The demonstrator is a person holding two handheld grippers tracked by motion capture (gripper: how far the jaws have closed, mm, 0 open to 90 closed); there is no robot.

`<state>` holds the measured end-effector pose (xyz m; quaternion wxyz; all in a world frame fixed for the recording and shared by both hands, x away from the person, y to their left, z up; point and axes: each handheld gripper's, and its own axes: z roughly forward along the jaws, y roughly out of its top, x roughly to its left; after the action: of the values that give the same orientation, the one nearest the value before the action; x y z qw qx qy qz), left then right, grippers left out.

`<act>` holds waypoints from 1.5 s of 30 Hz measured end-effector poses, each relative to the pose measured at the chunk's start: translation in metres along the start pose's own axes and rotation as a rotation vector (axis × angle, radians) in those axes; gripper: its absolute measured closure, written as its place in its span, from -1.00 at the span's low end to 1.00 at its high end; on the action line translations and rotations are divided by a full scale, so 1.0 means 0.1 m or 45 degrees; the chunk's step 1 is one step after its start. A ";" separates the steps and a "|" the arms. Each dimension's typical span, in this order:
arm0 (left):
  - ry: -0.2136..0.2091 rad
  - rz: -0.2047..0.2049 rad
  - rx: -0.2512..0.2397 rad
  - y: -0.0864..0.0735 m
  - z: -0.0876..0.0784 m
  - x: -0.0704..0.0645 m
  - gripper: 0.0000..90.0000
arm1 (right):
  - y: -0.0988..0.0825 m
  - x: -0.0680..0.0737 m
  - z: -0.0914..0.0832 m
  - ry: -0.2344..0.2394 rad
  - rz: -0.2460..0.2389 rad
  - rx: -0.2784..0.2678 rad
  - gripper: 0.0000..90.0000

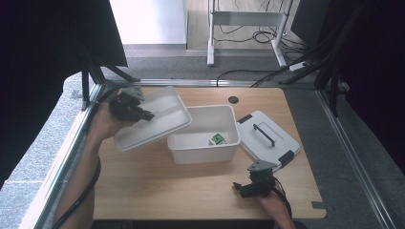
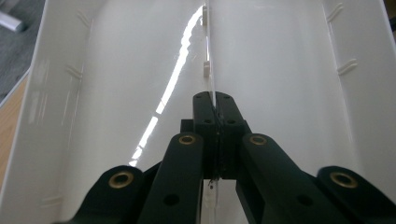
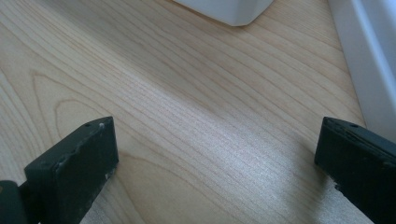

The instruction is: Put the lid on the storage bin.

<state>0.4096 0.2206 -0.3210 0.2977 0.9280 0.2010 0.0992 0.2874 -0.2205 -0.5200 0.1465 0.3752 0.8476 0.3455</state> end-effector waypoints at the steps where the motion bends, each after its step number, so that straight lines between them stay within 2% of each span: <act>1: -0.016 0.022 -0.008 0.07 0.04 -0.01 0.98 | 0.00 0.00 0.00 0.000 0.000 0.000 -1.00; 13: -0.143 0.224 -0.006 0.70 0.58 -0.14 0.98 | 0.00 0.00 0.00 0.000 -0.005 -0.002 -1.00; 21: -0.196 0.299 0.002 0.95 0.95 -0.22 0.98 | 0.00 0.00 0.00 0.002 -0.006 -0.002 -1.00; 25: -0.205 0.326 0.020 1.00 1.10 -0.24 0.98 | 0.00 0.00 0.00 0.004 -0.007 -0.001 -1.00; 32: -0.216 0.330 0.047 1.01 1.29 -0.26 0.99 | 0.00 0.00 0.00 0.007 -0.007 0.003 -1.00; 33: -0.221 0.338 0.023 1.01 1.31 -0.25 0.98 | 0.00 0.00 0.00 0.008 -0.005 0.003 -1.00; 37: -0.224 0.364 0.058 1.01 1.40 -0.29 0.98 | 0.00 0.00 0.00 0.009 -0.011 0.005 -1.00; 45: -0.273 0.330 0.036 0.94 1.48 -0.25 0.98 | 0.00 0.00 0.00 0.010 -0.011 0.005 -1.00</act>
<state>0.4616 0.0646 -0.3856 0.2889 0.9555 0.0481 0.0345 0.2872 -0.2206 -0.5200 0.1442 0.3703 0.8504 0.3447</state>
